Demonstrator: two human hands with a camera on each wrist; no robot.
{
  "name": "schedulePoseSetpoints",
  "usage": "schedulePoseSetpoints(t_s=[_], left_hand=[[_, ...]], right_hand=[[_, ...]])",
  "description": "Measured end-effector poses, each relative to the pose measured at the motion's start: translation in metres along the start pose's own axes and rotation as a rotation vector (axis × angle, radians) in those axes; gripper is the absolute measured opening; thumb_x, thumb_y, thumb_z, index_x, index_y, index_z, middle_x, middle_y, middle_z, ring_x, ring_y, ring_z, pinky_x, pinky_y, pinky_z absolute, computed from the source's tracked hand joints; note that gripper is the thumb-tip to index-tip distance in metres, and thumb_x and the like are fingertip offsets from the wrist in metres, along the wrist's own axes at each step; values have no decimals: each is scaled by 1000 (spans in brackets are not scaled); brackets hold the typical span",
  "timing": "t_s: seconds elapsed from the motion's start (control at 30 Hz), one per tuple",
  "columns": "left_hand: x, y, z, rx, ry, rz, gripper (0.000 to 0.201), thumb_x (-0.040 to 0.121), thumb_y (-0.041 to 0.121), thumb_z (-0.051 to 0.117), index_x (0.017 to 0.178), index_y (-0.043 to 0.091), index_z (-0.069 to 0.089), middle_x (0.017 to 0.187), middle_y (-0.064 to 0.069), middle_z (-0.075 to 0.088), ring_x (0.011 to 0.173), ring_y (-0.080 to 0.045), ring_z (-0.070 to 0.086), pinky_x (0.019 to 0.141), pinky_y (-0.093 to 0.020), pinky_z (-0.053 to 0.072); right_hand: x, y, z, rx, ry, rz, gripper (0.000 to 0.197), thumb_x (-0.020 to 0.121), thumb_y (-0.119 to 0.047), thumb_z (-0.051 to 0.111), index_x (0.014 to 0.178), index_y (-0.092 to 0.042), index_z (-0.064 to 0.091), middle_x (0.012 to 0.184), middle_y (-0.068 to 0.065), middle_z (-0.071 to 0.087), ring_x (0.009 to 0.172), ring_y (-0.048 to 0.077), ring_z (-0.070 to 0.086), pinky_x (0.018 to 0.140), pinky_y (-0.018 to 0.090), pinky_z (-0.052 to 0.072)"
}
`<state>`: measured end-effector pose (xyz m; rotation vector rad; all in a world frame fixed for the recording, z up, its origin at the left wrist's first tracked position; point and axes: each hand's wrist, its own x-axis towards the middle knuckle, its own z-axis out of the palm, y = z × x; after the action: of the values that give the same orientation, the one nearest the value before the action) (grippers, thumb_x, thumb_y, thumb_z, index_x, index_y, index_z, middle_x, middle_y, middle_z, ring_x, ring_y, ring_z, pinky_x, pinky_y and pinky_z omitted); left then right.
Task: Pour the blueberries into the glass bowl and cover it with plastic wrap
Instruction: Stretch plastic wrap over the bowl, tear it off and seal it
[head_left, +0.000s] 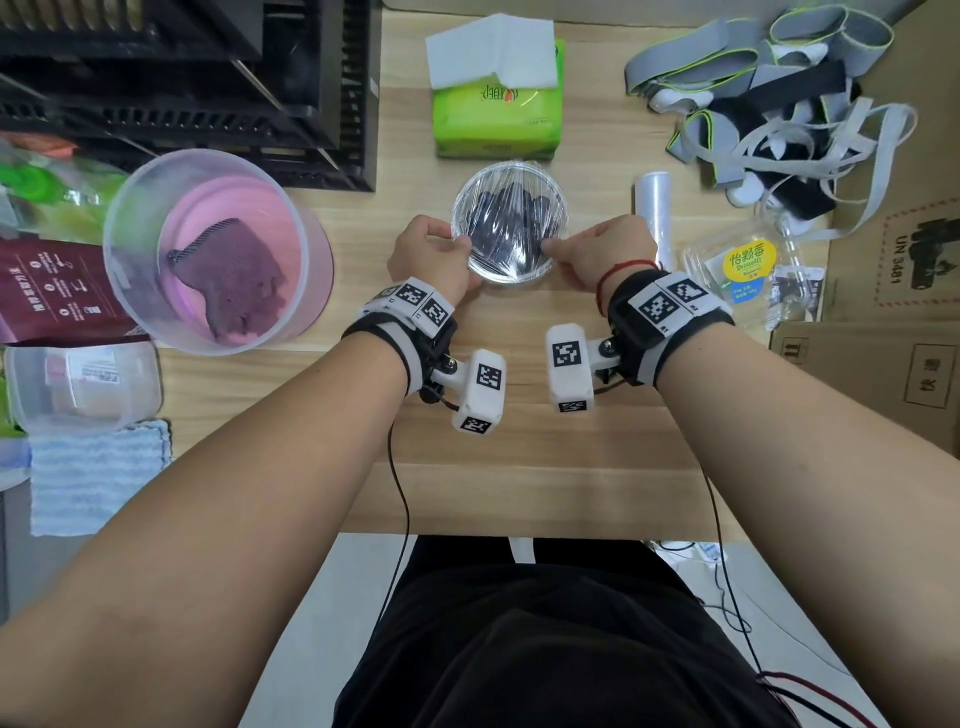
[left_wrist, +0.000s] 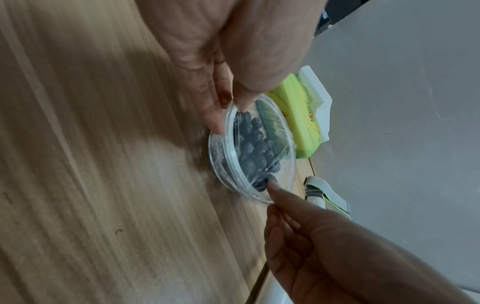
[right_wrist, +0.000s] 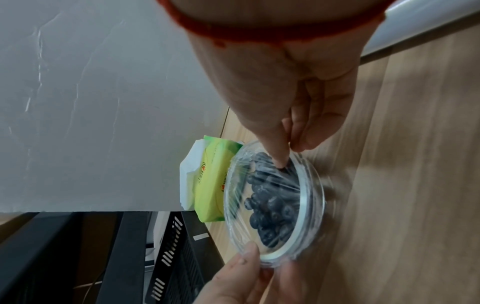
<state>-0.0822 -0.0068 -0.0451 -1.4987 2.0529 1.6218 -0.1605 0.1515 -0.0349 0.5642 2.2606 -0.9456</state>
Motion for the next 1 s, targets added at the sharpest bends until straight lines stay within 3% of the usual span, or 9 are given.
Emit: schedulePoseSetpoints(t_s=[0.27, 0.4, 0.63, 0.77, 0.9, 1.0], left_hand=[[4, -3, 3, 28, 14, 18, 17, 90, 13, 69, 85, 21, 55, 93, -8, 74, 60, -18, 75, 63, -42, 65], [7, -4, 3, 25, 9, 8, 17, 91, 12, 69, 86, 20, 55, 94, -8, 74, 59, -18, 75, 65, -41, 65], [9, -4, 3, 9, -12, 8, 18, 91, 11, 69, 84, 20, 55, 98, -10, 73, 69, -23, 76, 61, -37, 65], [11, -4, 3, 34, -11, 18, 19, 91, 12, 69, 83, 21, 54, 91, -10, 74, 65, -21, 76, 66, -40, 65], [12, -4, 2, 49, -13, 32, 21, 90, 12, 70, 82, 22, 54, 83, -6, 72, 68, -23, 76, 68, -42, 64], [11, -4, 2, 55, -13, 33, 21, 90, 11, 70, 83, 22, 53, 86, -7, 73, 69, -23, 76, 68, -41, 64]], right_hand=[[2, 5, -3, 43, -57, -66, 21, 75, -32, 81, 68, -16, 68, 80, 9, 76, 75, 22, 70, 83, 42, 60], [0, 15, -5, 285, -148, -49, 24, 84, -19, 77, 69, -16, 58, 69, 8, 68, 69, 27, 73, 80, 47, 61], [-10, 23, -7, 680, -249, 143, 20, 96, -10, 62, 77, -11, 55, 75, 10, 68, 60, 18, 71, 56, 23, 59], [-10, 21, -8, 703, -272, 210, 17, 97, -12, 59, 81, -11, 57, 74, 8, 69, 53, 15, 71, 53, 22, 58], [-7, 18, -4, 679, -260, 226, 17, 99, -11, 57, 81, -11, 55, 76, 7, 66, 49, 12, 68, 62, 26, 61], [-2, 18, -1, 663, -261, 241, 14, 99, -11, 56, 86, -10, 56, 80, 9, 67, 50, 13, 68, 59, 26, 61]])
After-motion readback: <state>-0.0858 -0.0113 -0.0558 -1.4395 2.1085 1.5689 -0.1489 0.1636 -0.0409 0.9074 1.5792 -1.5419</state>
